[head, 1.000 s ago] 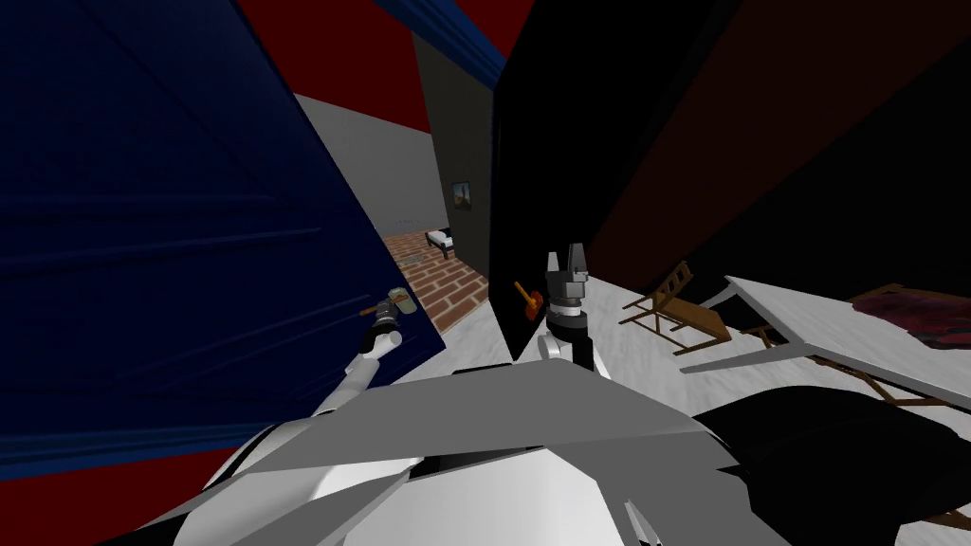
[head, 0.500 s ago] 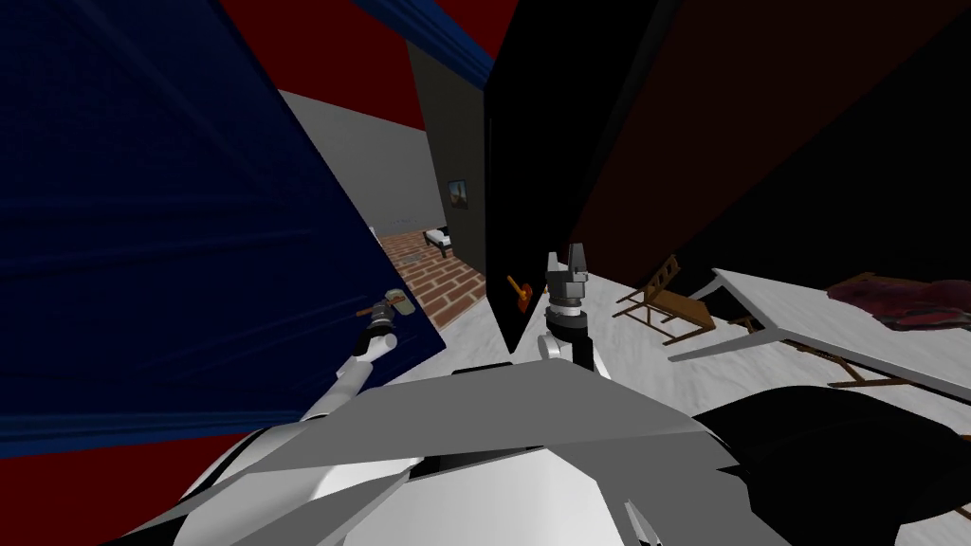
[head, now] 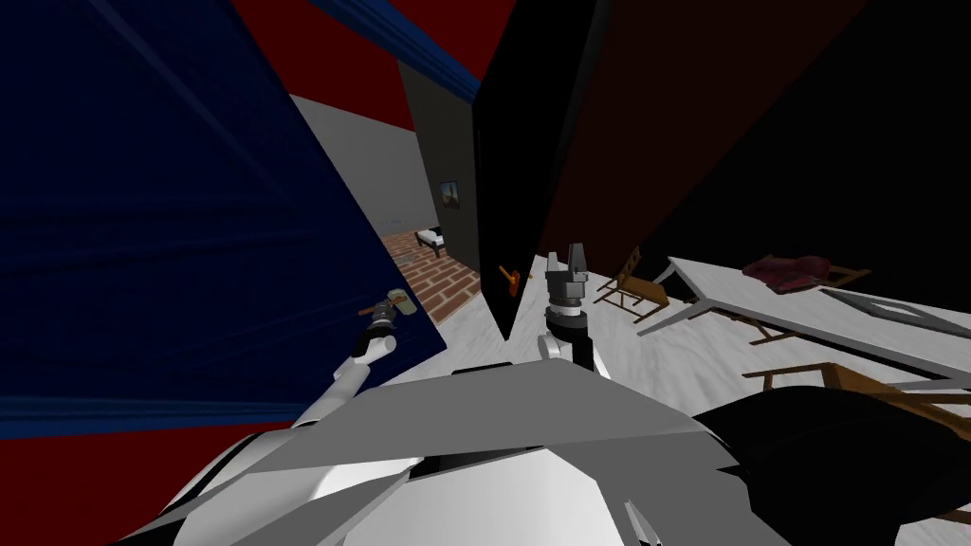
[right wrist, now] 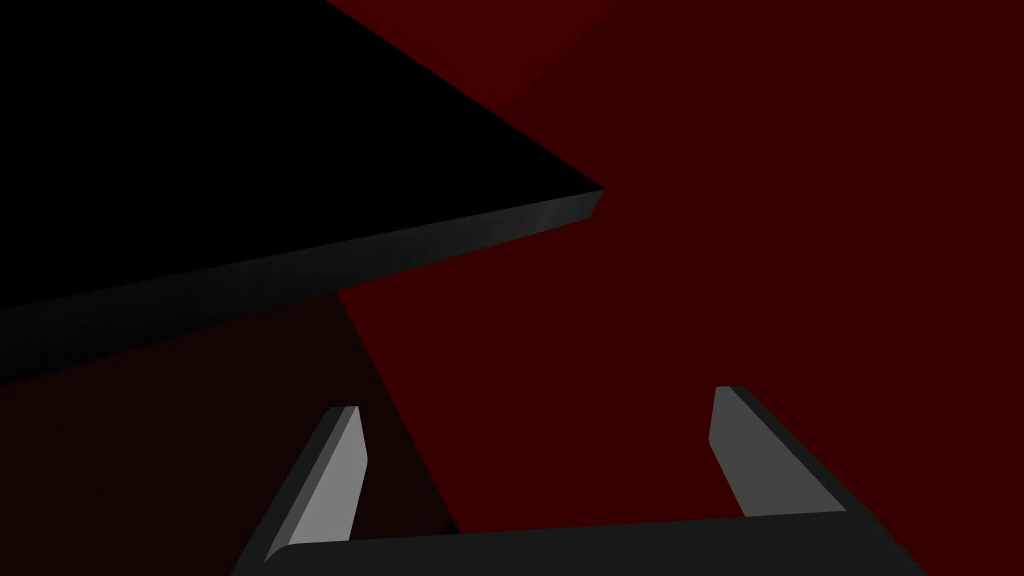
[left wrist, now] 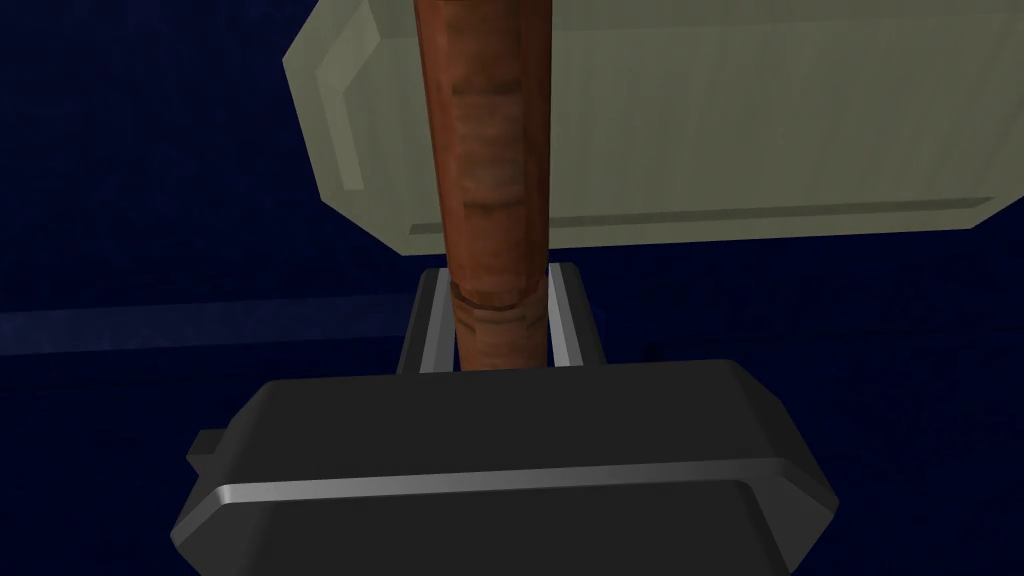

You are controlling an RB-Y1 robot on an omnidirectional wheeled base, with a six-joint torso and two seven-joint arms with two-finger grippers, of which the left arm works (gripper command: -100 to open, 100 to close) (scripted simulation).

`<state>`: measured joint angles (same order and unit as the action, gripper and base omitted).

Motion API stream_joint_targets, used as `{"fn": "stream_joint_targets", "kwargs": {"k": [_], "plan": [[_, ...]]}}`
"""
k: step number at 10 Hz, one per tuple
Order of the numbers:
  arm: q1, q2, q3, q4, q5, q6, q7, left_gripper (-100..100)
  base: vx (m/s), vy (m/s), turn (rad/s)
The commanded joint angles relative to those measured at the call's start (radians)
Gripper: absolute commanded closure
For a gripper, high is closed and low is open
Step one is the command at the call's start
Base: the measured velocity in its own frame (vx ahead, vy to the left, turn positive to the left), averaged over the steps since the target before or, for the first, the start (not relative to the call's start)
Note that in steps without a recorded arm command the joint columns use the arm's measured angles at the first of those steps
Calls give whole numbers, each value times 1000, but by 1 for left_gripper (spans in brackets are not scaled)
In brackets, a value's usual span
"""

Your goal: Pull the door open

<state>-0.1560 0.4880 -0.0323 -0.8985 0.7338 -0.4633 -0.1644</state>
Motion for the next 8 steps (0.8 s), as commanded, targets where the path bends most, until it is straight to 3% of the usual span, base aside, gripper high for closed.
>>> {"fn": "stream_joint_targets", "kwargs": {"k": [1,4,8], "plan": [[7,9,-19,-13,-3,0,16,100,-247,63,-144],[11,14,-31,-17,-5,0,26,100,-180,28,-80],[37,43,-77,-50,2,-9,56,100,-196,52,-120]]}}
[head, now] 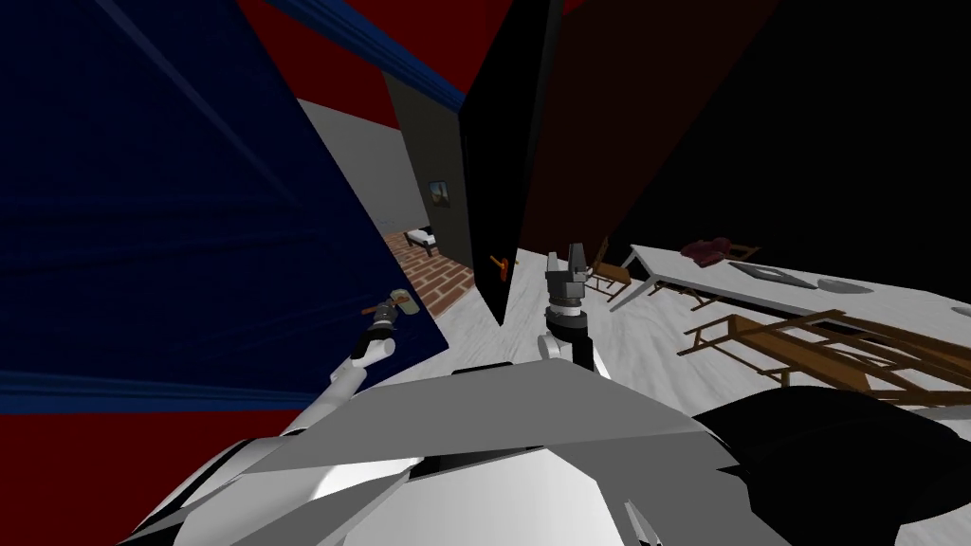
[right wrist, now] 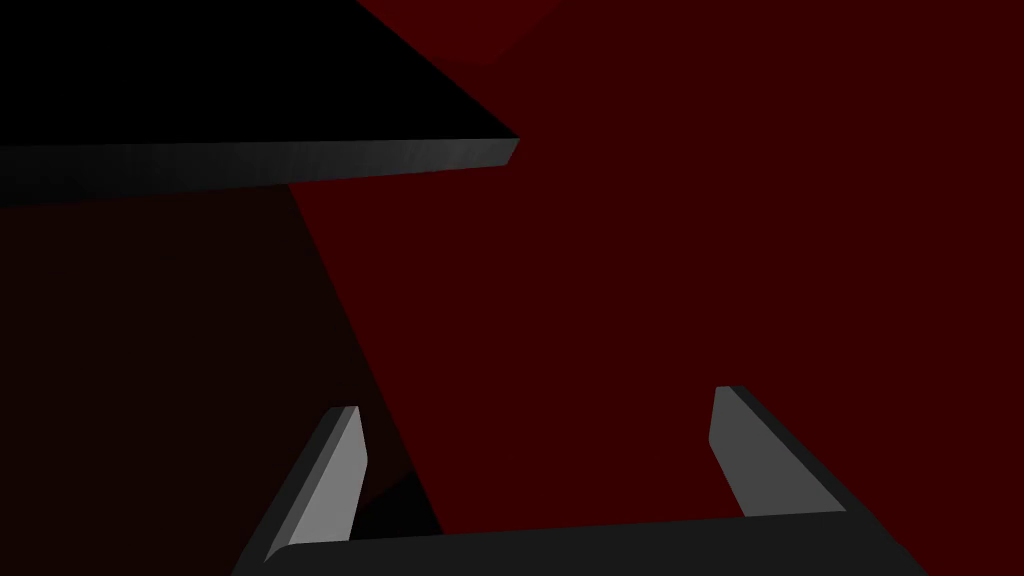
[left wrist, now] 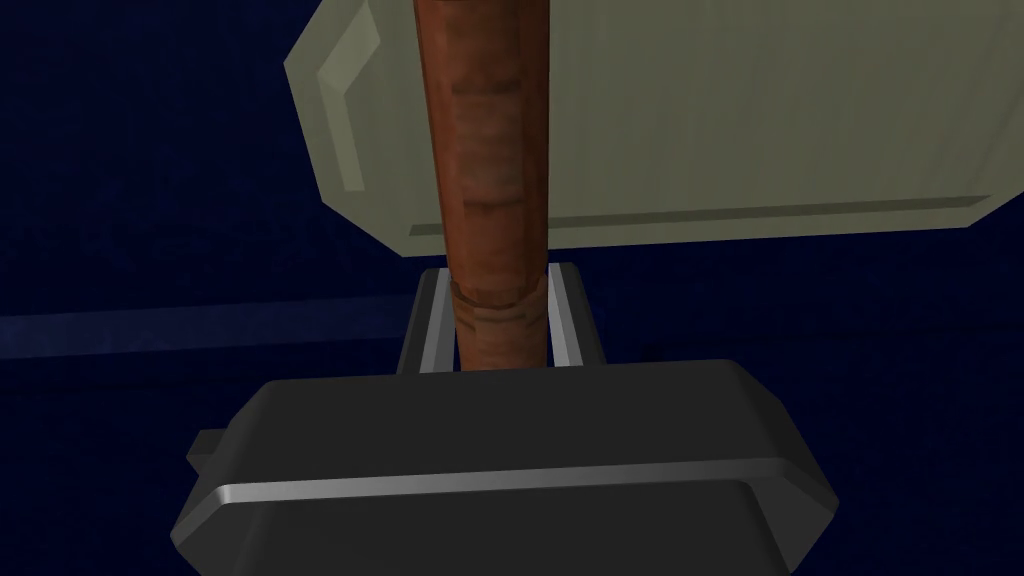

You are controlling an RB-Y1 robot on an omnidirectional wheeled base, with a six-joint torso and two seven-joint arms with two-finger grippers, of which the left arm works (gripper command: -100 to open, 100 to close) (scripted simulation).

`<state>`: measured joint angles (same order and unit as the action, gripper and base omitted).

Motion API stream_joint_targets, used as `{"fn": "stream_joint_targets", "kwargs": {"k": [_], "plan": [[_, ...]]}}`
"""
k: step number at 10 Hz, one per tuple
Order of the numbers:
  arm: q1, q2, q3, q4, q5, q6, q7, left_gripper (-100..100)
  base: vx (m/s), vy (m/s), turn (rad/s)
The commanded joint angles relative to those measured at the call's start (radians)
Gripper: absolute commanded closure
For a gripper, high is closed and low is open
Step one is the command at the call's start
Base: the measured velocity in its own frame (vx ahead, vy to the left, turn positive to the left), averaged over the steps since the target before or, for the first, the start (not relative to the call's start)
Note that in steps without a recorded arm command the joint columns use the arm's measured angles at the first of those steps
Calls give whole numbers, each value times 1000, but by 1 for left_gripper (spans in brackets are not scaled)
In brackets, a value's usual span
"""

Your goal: Pull the door open

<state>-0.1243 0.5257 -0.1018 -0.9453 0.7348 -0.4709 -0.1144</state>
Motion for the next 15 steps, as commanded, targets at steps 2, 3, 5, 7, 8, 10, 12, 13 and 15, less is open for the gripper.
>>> {"fn": "stream_joint_targets", "kwargs": {"k": [2,3,5,7,8,10,12,13,15], "plan": [[17,20,-29,-19,4,-7,19,100,-202,28,-111],[23,27,-40,-27,6,-9,26,100,-201,35,-99],[33,39,-57,-40,9,-14,37,100,-211,48,-102],[34,40,-61,-46,9,-12,38,100,-158,33,-69],[47,54,-84,-58,15,-20,49,100,-139,26,-112],[55,68,-101,-69,20,-28,58,100,-211,53,-108],[69,89,-126,-85,29,-40,71,100,-185,82,-130],[76,99,-139,-94,33,-46,78,100,-194,55,-140],[88,118,-163,-109,41,-57,90,100,-206,60,-109]]}}
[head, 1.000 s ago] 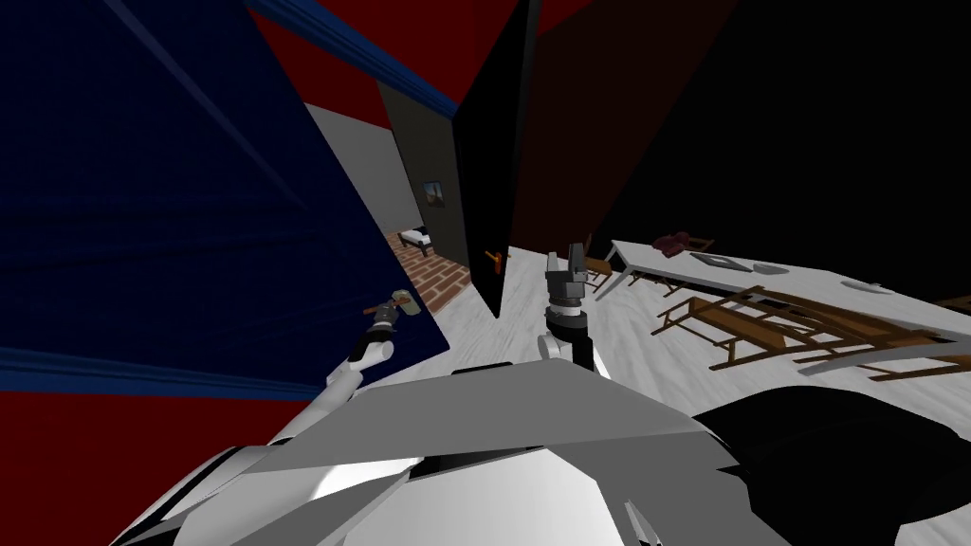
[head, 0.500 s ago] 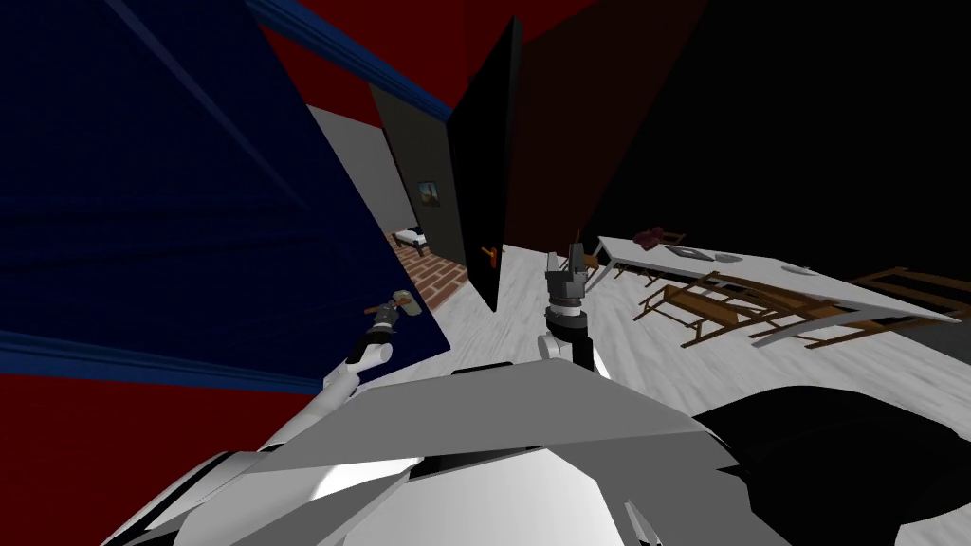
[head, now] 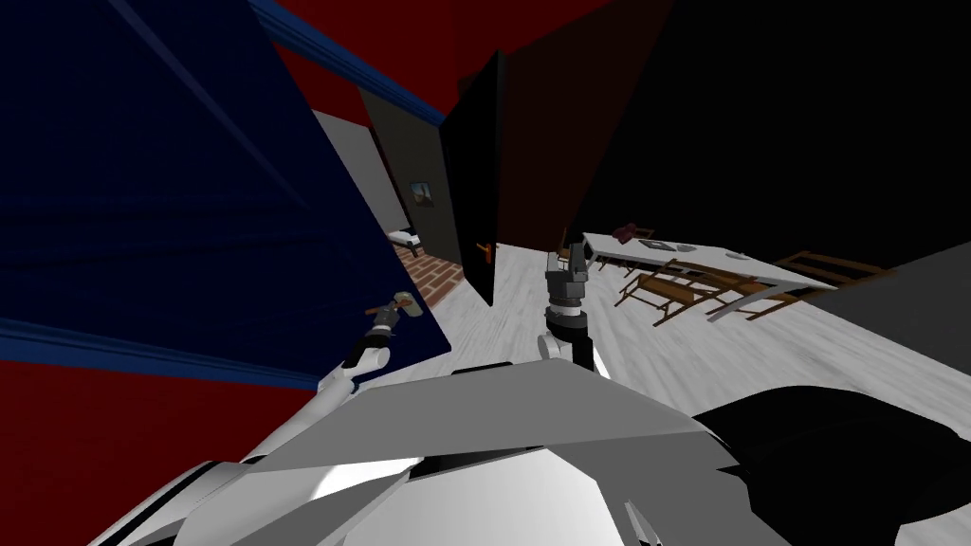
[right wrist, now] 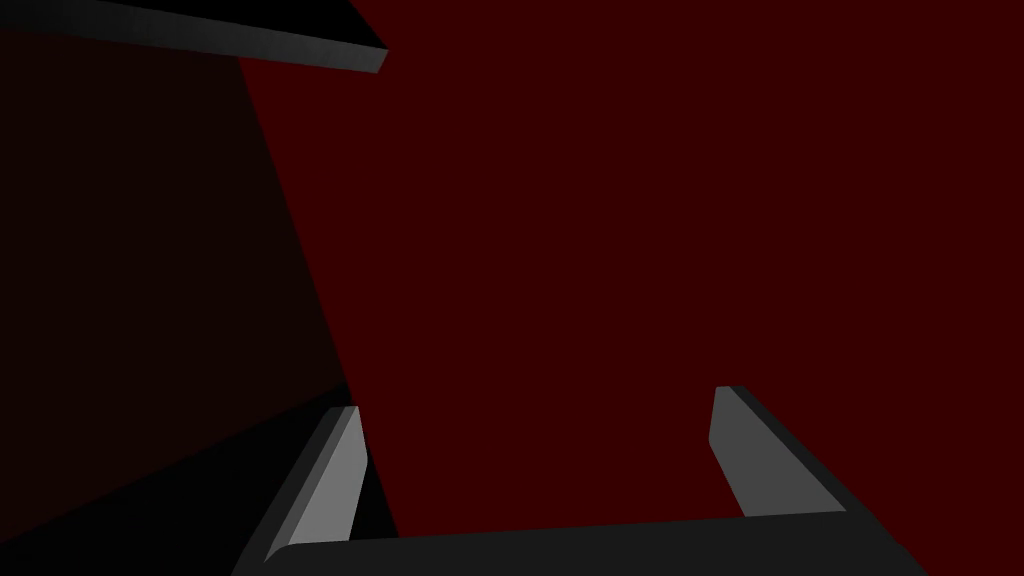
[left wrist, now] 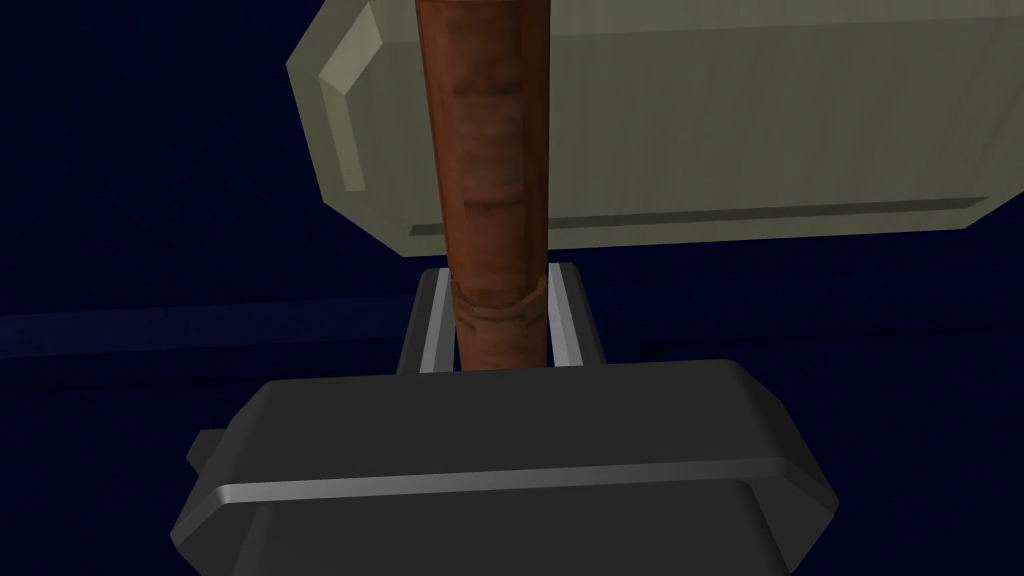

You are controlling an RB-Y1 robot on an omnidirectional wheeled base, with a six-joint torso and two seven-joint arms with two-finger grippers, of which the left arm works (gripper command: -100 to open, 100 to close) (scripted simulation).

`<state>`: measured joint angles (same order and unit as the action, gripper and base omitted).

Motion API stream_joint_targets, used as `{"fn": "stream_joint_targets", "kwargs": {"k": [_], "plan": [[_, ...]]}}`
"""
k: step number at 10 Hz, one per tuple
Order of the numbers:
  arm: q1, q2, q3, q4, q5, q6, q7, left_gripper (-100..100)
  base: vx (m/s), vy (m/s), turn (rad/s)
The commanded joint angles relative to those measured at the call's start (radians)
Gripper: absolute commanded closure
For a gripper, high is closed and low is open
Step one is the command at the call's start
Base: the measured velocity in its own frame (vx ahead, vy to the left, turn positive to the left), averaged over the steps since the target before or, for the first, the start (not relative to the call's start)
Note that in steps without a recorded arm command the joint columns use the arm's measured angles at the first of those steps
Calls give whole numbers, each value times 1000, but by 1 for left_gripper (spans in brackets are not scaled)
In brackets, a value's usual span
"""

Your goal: Pull the door open

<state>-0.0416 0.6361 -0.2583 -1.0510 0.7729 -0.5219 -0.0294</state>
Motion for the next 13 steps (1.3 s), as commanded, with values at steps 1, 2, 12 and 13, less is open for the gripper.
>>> {"fn": "stream_joint_targets", "kwargs": {"k": [1,2,12,13], "plan": [[11,16,-15,-10,6,-10,10,100,-191,49,-91],[16,23,-25,-16,9,-14,15,100,-183,46,-92],[107,137,-141,-114,65,-101,52,100,-169,57,-106],[99,129,-138,-107,60,-94,51,100,-70,19,-29]]}}
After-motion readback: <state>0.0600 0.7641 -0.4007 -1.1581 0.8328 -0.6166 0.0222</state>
